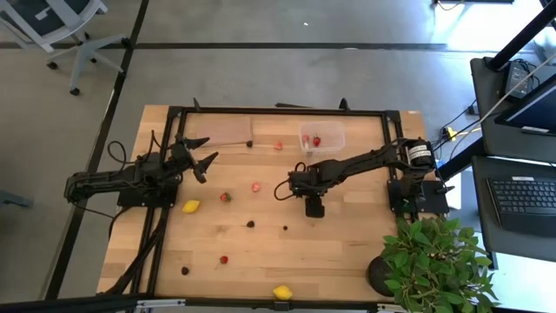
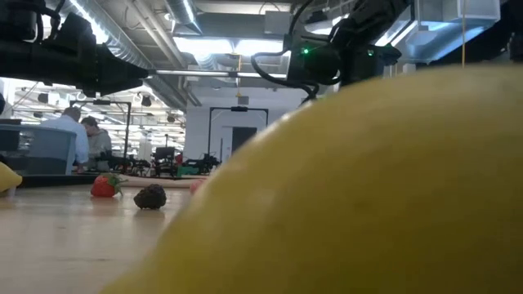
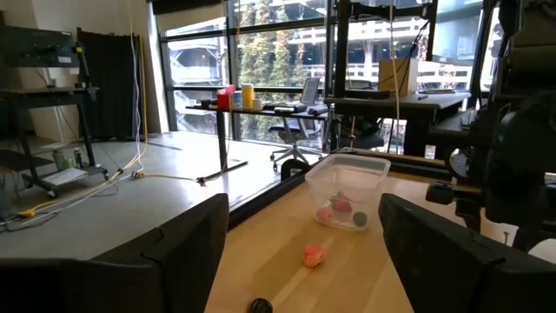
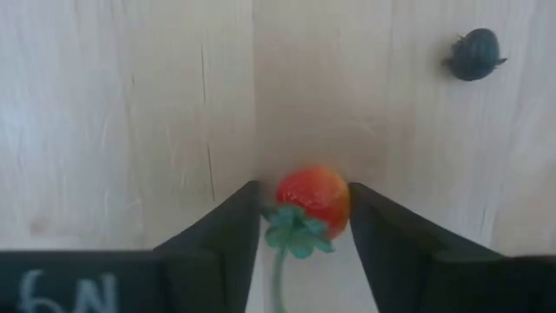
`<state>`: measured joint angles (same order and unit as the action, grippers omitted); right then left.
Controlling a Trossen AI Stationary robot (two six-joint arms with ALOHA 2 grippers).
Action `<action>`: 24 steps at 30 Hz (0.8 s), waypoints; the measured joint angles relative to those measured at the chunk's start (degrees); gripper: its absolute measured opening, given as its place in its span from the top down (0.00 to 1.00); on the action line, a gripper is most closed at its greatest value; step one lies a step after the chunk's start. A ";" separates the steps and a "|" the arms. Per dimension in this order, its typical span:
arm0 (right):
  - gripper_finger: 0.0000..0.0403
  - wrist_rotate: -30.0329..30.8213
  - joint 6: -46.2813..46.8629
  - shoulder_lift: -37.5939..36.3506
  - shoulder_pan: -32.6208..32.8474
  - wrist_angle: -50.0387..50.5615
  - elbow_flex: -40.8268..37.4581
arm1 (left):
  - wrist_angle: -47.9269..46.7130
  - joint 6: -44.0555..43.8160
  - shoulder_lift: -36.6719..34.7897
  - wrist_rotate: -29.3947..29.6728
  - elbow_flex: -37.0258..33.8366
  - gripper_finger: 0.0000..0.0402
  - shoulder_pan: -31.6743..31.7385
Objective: Pick and placing Produce into tupperware
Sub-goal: Put the strawberry into the transparent bin
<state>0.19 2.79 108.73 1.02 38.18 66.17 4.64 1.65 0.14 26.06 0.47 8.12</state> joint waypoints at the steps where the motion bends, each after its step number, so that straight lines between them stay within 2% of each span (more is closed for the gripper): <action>1: 0.60 0.04 0.12 0.00 0.00 -0.06 0.00 | 0.00 0.00 0.00 0.00 0.00 0.28 0.00; 10: 0.81 0.41 1.68 0.33 -0.15 3.10 1.96 | 0.00 0.00 0.01 0.00 0.00 0.28 -0.01; 15: 0.88 -1.53 1.41 -0.84 -2.31 8.06 9.72 | 0.00 0.00 0.00 0.00 0.00 0.28 -0.02; 19: 0.98 -1.77 -0.02 -2.83 -5.23 10.69 16.87 | 0.01 0.00 0.00 0.00 0.00 0.28 -0.01; 24: 0.99 -1.71 -0.12 -5.85 -9.37 14.54 24.98 | 0.02 0.00 0.02 0.00 0.00 0.28 0.00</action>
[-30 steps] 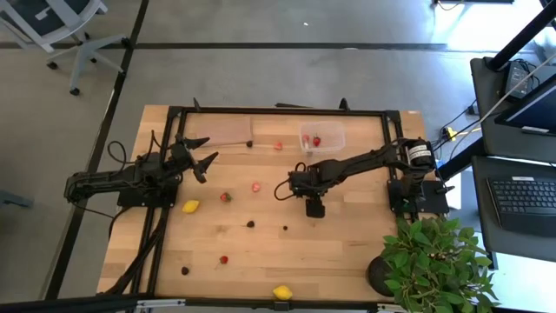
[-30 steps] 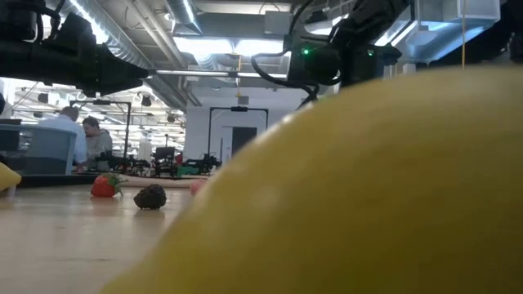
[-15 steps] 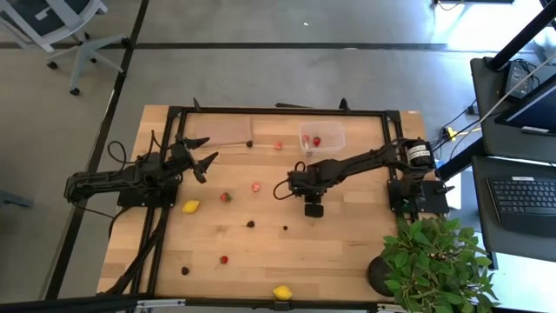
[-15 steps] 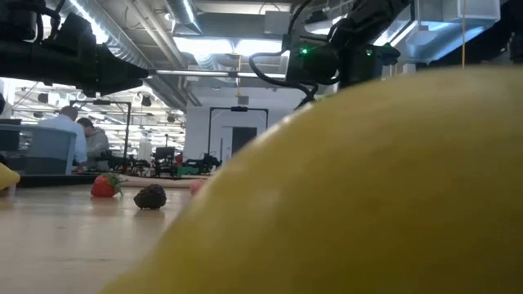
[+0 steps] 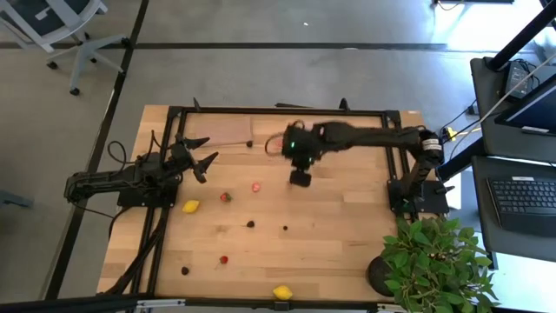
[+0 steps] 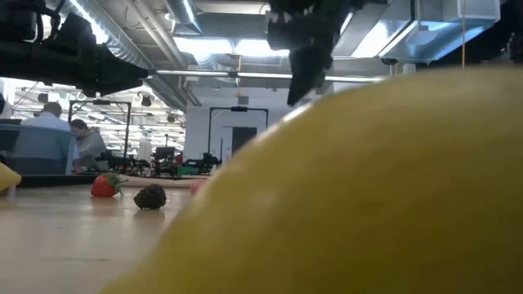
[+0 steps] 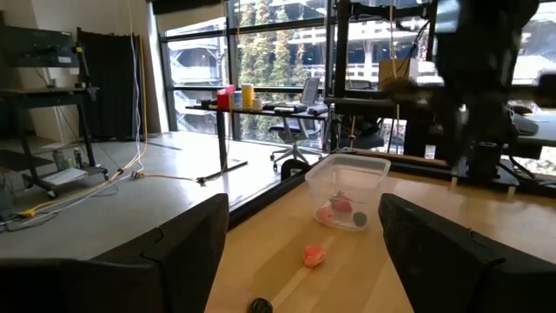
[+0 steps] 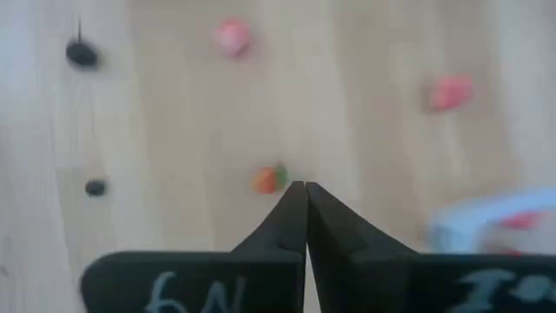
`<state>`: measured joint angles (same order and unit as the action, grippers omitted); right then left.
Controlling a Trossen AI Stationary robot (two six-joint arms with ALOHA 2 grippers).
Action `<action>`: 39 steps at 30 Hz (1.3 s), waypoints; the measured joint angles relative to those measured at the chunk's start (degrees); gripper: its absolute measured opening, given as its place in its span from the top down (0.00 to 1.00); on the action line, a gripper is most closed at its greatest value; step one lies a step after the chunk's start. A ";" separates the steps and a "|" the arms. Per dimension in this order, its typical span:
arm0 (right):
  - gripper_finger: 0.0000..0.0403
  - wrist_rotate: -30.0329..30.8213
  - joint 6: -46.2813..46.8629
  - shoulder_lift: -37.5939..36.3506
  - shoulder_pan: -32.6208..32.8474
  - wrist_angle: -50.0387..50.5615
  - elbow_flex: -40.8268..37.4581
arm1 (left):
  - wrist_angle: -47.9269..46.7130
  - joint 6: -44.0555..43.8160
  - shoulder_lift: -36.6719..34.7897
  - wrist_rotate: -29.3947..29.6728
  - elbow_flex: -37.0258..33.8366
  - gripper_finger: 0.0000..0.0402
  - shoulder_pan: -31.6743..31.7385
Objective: Pick and placing Produce into tupperware
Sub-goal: Put the strawberry into the transparent bin
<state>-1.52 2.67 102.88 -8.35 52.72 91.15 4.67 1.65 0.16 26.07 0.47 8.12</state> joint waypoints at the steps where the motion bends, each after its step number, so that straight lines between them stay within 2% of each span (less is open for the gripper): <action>1: 0.99 0.02 -0.02 -0.49 -0.70 0.60 1.40 | -0.02 0.00 -0.02 0.00 0.00 0.28 0.00; 9: 0.99 0.34 1.95 -1.40 -4.78 3.89 8.47 | 0.02 -1.78 -0.02 -0.31 0.00 0.28 0.00; 14: 0.96 -3.27 2.37 -1.38 -5.94 5.46 8.57 | 0.04 -7.23 -0.02 -0.59 0.00 0.28 0.00; 19: 0.92 -3.54 1.50 -1.06 -4.76 3.87 8.57 | 0.04 -7.48 -0.01 -0.59 0.00 0.28 -0.02; 39: 0.91 -3.56 1.36 -1.06 -4.49 3.51 8.57 | 0.06 -7.51 -0.02 -0.63 0.00 0.28 -0.02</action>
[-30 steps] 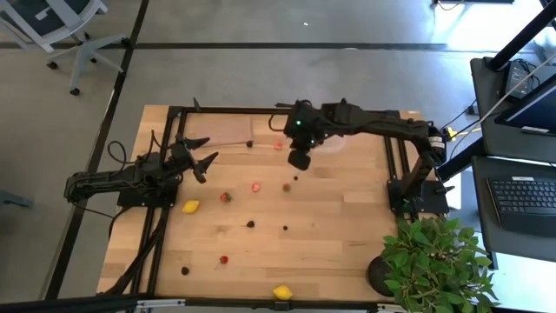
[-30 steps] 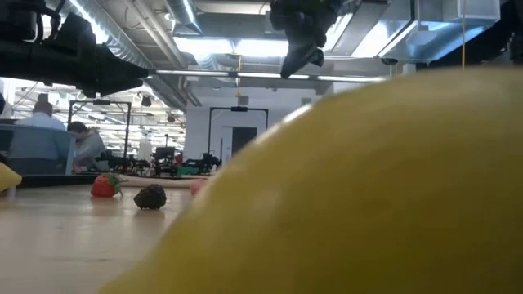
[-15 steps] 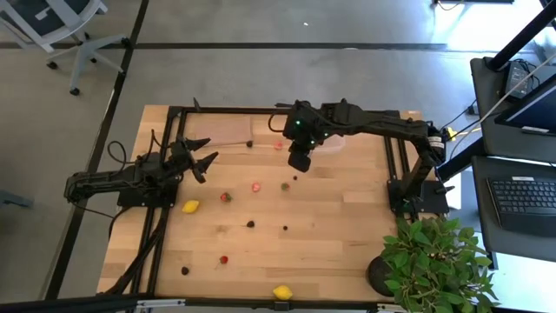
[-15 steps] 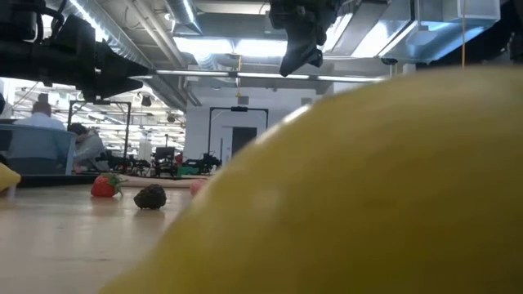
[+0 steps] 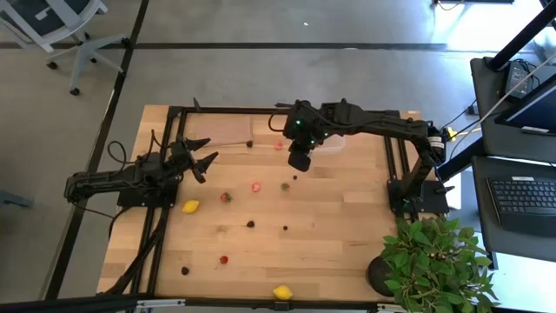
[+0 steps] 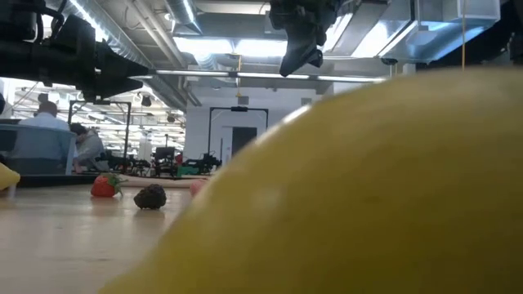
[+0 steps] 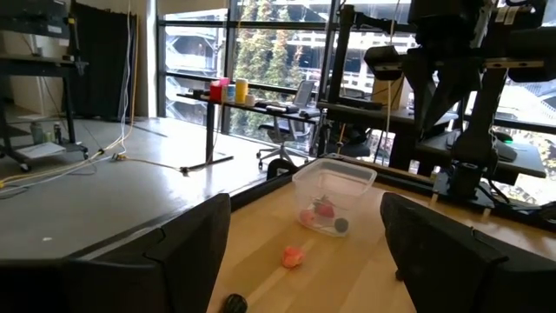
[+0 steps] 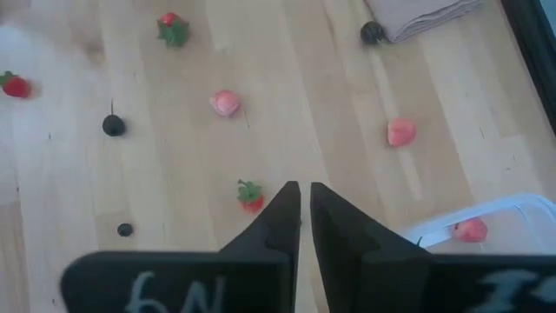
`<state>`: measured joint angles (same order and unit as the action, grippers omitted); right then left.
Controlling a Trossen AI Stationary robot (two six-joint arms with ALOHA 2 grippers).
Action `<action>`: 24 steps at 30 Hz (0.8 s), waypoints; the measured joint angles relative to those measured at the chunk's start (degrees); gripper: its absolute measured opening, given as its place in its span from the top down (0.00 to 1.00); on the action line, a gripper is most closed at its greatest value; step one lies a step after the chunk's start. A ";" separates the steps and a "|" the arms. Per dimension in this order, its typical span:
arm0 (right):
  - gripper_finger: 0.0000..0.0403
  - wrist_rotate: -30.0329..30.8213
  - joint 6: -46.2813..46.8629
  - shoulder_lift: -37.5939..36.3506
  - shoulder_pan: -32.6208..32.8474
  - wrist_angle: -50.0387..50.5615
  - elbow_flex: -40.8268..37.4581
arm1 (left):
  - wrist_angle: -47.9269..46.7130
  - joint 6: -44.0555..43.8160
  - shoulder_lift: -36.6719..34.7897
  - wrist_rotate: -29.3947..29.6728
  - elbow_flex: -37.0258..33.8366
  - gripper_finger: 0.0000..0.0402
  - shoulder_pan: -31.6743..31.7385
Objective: Pick and placing Produce into tupperware
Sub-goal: Put the strawberry into the transparent bin
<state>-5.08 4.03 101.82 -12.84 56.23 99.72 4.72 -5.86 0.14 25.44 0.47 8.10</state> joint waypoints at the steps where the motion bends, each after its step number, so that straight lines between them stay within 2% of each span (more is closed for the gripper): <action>1: 0.91 0.00 0.00 0.00 0.00 0.00 0.00 | -0.01 0.01 0.00 0.01 0.00 0.28 0.00; 6: 0.91 -0.20 -0.01 0.00 0.00 -0.25 0.00 | 0.00 0.00 0.00 -0.01 0.00 0.28 0.00; 10: 0.86 -5.90 -0.94 0.00 0.02 -2.56 0.00 | 0.01 0.00 0.00 -0.01 0.00 0.28 0.00; 16: 0.64 -7.50 -1.38 0.00 1.73 -6.45 0.00 | 0.01 -0.01 0.00 -0.01 0.00 0.28 0.01; 24: 0.32 -5.09 -4.39 0.00 2.78 -6.95 0.00 | 0.00 -0.01 0.00 -0.01 0.00 0.28 0.02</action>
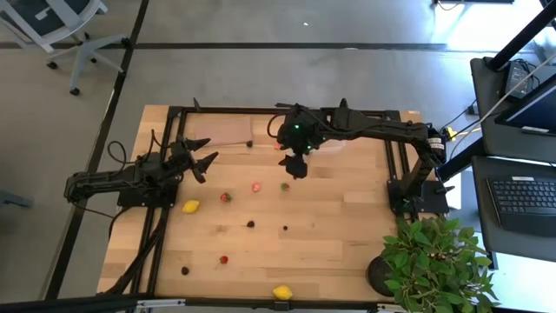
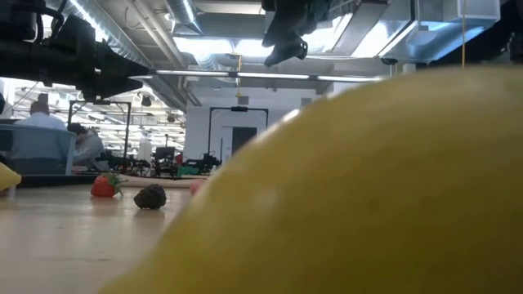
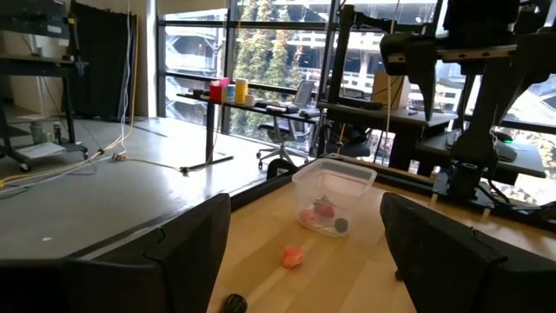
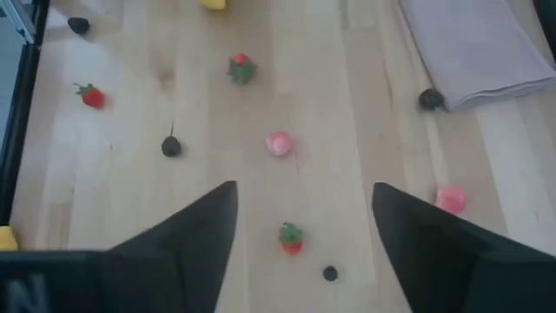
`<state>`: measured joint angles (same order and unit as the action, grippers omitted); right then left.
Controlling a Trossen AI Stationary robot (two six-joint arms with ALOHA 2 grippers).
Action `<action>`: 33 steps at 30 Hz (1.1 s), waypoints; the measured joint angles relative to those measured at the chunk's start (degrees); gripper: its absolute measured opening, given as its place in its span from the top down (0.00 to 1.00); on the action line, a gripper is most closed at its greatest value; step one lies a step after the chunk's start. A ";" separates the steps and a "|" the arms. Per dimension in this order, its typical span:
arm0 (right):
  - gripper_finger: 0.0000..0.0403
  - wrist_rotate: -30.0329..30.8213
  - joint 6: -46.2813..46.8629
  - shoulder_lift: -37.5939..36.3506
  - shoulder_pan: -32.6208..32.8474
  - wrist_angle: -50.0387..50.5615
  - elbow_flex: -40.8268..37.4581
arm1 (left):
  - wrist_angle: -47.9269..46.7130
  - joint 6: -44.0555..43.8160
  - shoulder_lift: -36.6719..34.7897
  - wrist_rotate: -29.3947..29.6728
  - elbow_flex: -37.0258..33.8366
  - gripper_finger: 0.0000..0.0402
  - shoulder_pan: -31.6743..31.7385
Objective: Pick and placing Produce into tupperware
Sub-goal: Put the strawberry into the transparent bin
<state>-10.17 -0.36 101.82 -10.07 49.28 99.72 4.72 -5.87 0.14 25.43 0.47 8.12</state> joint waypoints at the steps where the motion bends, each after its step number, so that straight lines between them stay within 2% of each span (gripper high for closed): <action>1: 0.30 0.02 0.00 0.00 0.00 0.08 0.00 | 0.01 0.02 0.00 0.00 0.00 0.28 -0.02; 5: 0.25 0.17 0.06 0.00 0.00 0.17 0.00 | 0.01 0.01 0.00 0.00 0.00 0.28 -0.01; 16: 0.24 0.17 2.93 0.00 0.22 -0.47 -1.85 | 0.01 0.01 0.00 0.00 0.00 0.28 -0.01; 18: 0.24 0.17 2.86 0.00 0.55 -2.84 -4.74 | 0.01 0.00 0.00 0.00 0.00 0.28 -0.01; 26: 0.24 -1.39 2.24 0.09 2.29 -22.88 -19.72 | 0.01 0.00 0.00 0.00 0.00 0.28 -0.01; 33: 0.29 -0.41 1.40 0.09 4.71 -37.20 -32.98 | -0.01 0.00 0.00 0.00 0.00 0.28 0.00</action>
<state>-10.58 1.04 101.91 -5.35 12.07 66.74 4.71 -5.87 0.14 25.43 0.47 8.12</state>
